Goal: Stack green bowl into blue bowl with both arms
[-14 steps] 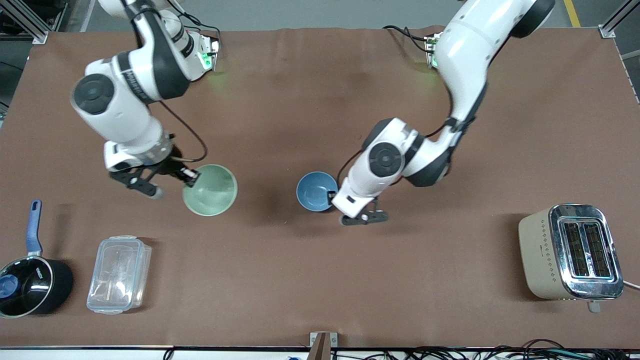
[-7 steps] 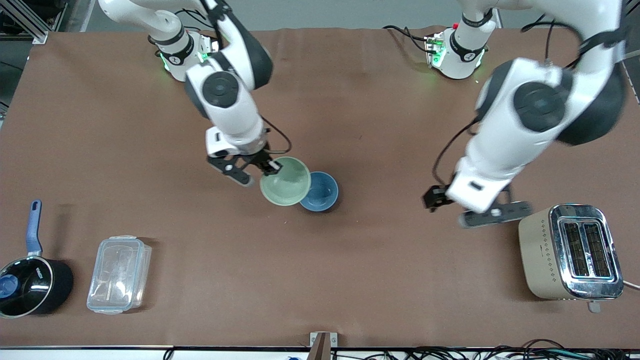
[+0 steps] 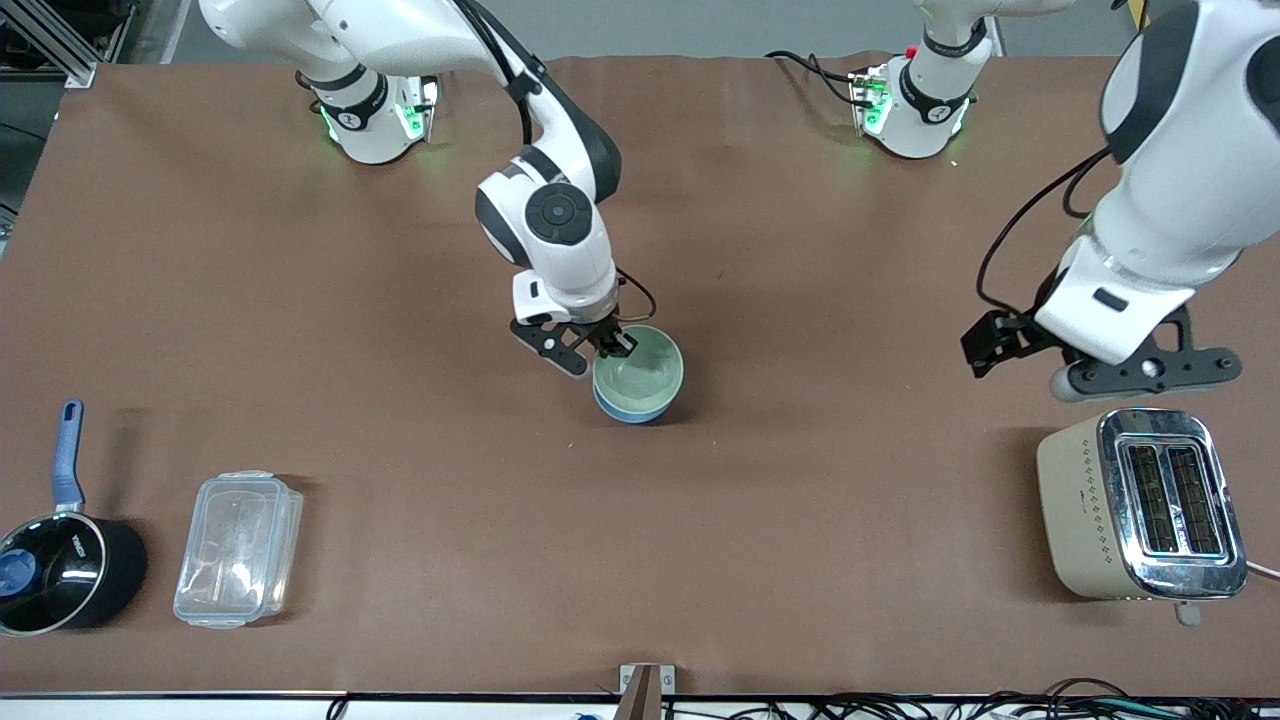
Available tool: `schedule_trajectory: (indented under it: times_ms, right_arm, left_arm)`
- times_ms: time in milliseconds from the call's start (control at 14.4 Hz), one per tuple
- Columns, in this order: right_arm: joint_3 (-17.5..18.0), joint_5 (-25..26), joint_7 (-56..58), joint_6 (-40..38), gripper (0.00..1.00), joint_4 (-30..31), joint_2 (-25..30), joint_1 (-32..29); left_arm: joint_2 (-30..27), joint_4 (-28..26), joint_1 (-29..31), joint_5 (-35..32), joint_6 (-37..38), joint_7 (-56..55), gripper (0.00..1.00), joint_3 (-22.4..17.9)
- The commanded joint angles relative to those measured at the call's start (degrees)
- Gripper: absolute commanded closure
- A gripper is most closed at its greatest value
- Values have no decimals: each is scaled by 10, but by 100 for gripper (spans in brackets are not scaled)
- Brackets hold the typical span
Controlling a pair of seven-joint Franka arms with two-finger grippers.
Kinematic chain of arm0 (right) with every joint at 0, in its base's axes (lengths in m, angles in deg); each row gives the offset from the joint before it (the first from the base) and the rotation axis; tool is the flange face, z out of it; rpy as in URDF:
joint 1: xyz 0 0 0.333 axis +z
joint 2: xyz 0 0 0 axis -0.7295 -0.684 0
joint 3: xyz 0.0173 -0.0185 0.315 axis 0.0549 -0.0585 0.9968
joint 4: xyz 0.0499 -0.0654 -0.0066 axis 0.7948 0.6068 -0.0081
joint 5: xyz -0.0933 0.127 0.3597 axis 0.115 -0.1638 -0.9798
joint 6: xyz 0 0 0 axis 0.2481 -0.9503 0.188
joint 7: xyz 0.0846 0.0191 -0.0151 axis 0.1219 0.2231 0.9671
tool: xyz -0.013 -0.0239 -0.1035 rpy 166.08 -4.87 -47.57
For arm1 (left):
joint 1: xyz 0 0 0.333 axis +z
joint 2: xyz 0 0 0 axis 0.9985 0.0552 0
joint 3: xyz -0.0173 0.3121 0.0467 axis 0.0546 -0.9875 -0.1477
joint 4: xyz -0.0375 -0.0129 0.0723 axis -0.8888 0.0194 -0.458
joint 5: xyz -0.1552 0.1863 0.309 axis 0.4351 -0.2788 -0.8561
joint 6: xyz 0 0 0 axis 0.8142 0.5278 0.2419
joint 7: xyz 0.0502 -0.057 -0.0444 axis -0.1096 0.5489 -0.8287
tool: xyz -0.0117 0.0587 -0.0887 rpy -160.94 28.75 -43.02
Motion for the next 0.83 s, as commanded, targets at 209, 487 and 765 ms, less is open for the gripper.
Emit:
schedule_trajectory:
  times_ms: [209, 487, 765]
  right_arm:
    - [-8, 10, -13, 7, 98, -10, -15, 7]
    - [-8, 10, -21, 14, 98, -5, -23, 19]
    - [-8, 10, -22, 25, 97, 11, -23, 28]
  left_arm:
    - [-105, -52, 38, 60, 55, 109, 0, -30]
    - [-145, -69, 34, 65, 89, 158, 0, -67]
    - [-171, -94, 29, 77, 113, 160, 0, -71]
